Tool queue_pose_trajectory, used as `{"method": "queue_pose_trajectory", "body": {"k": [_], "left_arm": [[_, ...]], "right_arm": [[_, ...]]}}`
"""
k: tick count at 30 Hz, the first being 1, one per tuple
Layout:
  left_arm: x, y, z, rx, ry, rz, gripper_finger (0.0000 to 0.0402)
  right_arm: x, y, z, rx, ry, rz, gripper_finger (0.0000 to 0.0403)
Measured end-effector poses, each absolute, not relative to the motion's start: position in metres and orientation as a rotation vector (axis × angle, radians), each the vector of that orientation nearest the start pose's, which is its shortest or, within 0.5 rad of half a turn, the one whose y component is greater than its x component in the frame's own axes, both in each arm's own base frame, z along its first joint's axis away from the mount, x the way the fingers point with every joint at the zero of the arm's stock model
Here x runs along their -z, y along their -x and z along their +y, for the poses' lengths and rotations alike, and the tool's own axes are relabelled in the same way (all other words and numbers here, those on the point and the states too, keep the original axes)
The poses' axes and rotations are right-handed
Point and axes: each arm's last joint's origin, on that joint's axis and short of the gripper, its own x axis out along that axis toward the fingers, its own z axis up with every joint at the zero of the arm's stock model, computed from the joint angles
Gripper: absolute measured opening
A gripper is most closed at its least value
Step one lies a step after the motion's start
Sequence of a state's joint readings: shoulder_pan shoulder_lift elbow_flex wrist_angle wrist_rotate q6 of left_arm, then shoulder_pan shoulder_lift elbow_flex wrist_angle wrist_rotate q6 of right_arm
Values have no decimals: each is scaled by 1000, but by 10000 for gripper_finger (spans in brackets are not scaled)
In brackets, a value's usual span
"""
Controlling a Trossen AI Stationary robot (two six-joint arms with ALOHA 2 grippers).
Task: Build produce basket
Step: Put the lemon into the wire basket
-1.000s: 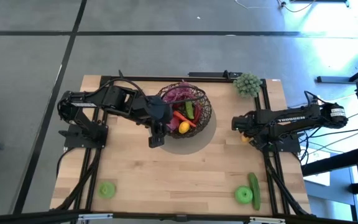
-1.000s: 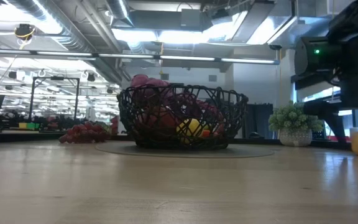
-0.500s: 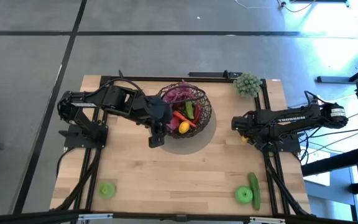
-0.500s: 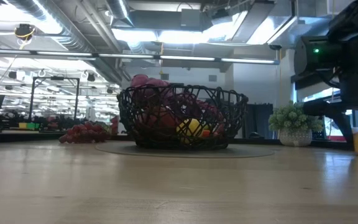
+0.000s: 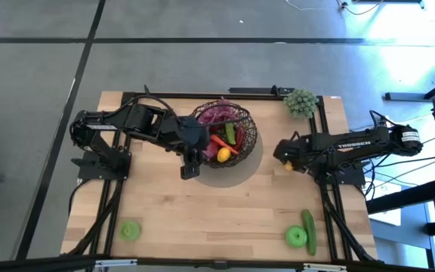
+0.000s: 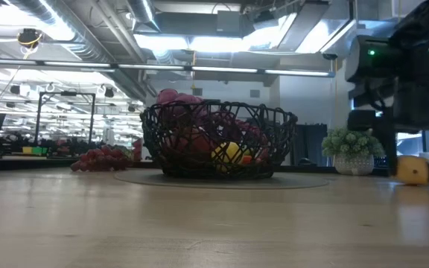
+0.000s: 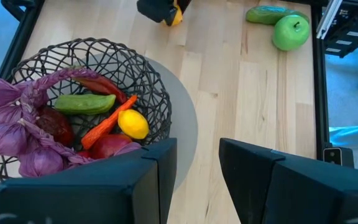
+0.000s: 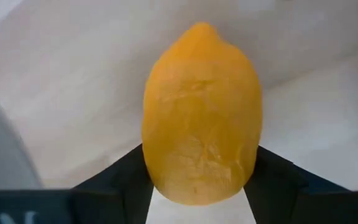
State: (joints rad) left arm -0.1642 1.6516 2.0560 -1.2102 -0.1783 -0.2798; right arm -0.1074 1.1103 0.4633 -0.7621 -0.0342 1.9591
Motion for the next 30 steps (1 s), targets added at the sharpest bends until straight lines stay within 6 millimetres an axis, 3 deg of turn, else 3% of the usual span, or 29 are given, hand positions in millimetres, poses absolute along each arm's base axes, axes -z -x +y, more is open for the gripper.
{"method": "queue_pose_trajectory", "body": {"k": [4,11,15,30], "left_arm": [[-449,-306,-46,-124,127,784,110],[-449,-306,-46,-124,127,784,110],[-449,-306,-46,-124,127,784,110],[-449,-306,-46,-124,127,784,110]], "right_arm": [[-147,-158,-16,1240,-1611,859,209],[-150,-169,-17,1082,-1591,813,178],[-151,-172,-15,1002,-1544,850,180],[-153,-177,-6,887,-1476,870,178]]}}
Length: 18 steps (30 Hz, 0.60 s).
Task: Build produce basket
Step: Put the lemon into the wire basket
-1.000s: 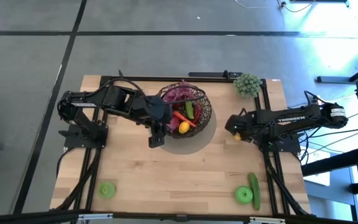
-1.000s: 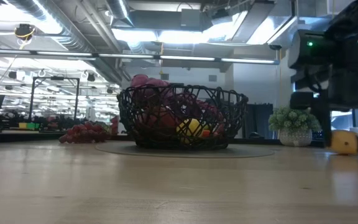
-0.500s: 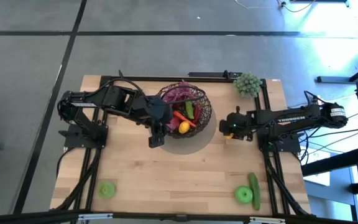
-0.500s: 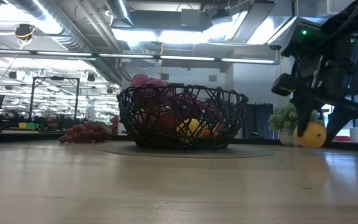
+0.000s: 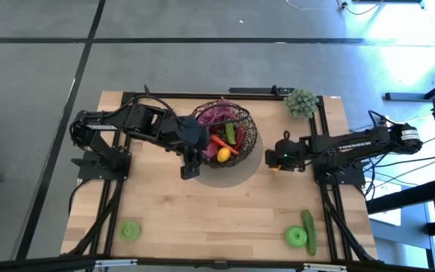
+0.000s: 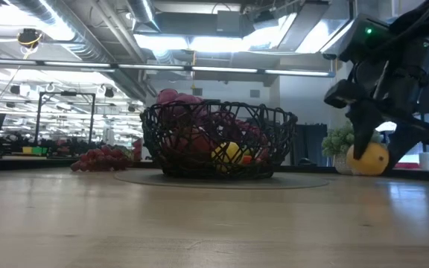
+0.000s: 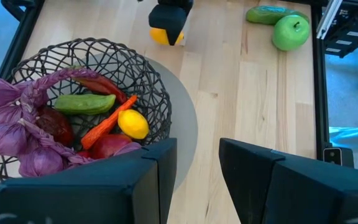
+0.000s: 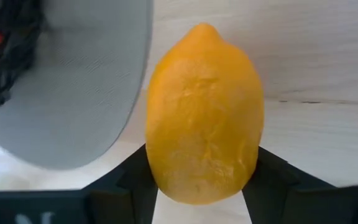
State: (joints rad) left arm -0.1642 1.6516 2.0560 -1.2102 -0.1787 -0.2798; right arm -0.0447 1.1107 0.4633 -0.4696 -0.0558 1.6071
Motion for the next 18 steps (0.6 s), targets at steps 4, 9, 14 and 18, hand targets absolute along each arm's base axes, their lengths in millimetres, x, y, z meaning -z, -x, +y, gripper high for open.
{"method": "queue_pose_trajectory", "body": {"k": [4,9,14,18], "left_arm": [[-449,-306,-46,-124,127,784,110],[-449,-306,-45,-124,127,784,110],[-449,-306,-46,-124,127,784,110],[-449,-306,-46,-124,127,784,110]], "right_arm": [[-155,-181,-3,823,-1458,860,165],[-158,-183,1,787,-1445,854,169],[-170,-188,3,764,-1390,862,171],[-188,-192,3,754,-1316,901,166]]}}
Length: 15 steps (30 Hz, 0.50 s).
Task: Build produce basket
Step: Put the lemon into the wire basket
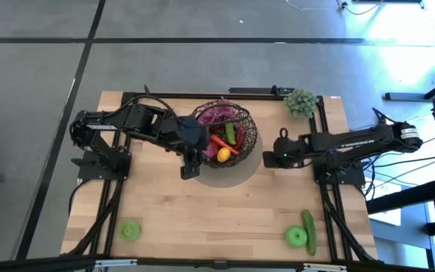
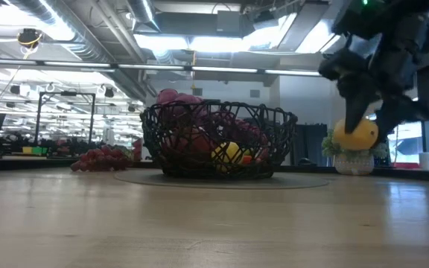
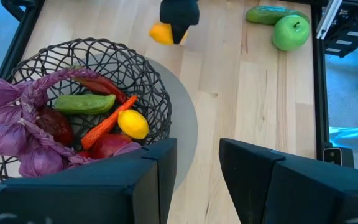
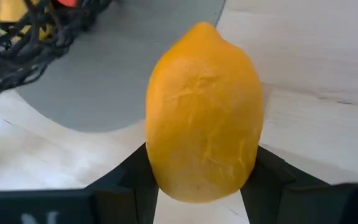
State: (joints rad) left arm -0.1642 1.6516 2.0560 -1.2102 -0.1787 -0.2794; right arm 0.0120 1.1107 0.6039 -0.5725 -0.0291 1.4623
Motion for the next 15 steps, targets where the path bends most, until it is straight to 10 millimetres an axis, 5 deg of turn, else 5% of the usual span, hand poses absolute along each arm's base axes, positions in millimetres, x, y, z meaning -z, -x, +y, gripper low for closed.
{"method": "queue_pose_trajectory", "body": {"k": [15], "left_arm": [[-449,-306,-46,-124,127,784,110]], "right_arm": [[-279,-210,-2,704,-1048,764,171]]}}
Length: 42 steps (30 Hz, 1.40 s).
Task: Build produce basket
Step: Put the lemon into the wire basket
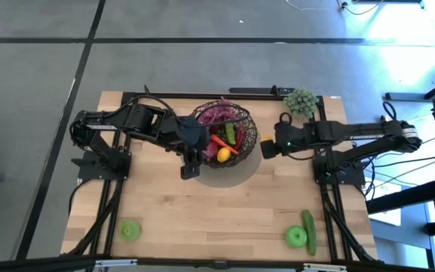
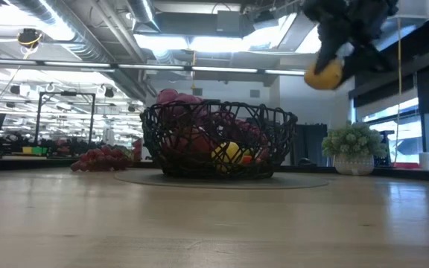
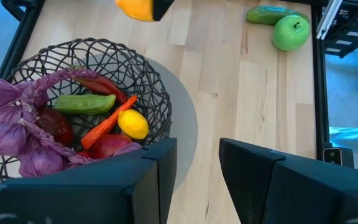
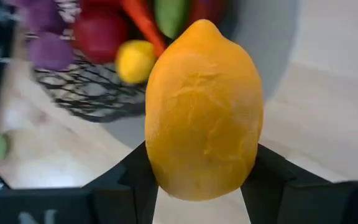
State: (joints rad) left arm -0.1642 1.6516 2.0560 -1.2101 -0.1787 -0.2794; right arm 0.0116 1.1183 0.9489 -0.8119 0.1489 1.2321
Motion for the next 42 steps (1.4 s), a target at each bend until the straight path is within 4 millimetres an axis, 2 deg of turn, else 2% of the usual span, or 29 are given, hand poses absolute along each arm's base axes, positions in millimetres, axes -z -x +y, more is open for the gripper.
{"method": "queue_pose_trajectory", "body": {"k": [7,16,20,30,35,42], "left_arm": [[-449,-306,-45,-124,127,784,110],[-449,-306,-46,-124,127,784,110],[-449,-306,-45,-124,127,784,110],[-449,-306,-45,-124,128,784,110],[-449,-306,-45,-124,128,784,110],[-449,-306,-45,-124,128,784,110]], "right_arm": [[-299,-240,-11,619,-895,730,171],[-300,-288,-25,429,-737,872,172],[-286,-307,-34,359,-735,954,172],[-237,-341,-56,358,-633,1055,172],[-219,-347,-61,376,-643,1106,174],[-199,-352,-72,382,-705,1163,200]]}}
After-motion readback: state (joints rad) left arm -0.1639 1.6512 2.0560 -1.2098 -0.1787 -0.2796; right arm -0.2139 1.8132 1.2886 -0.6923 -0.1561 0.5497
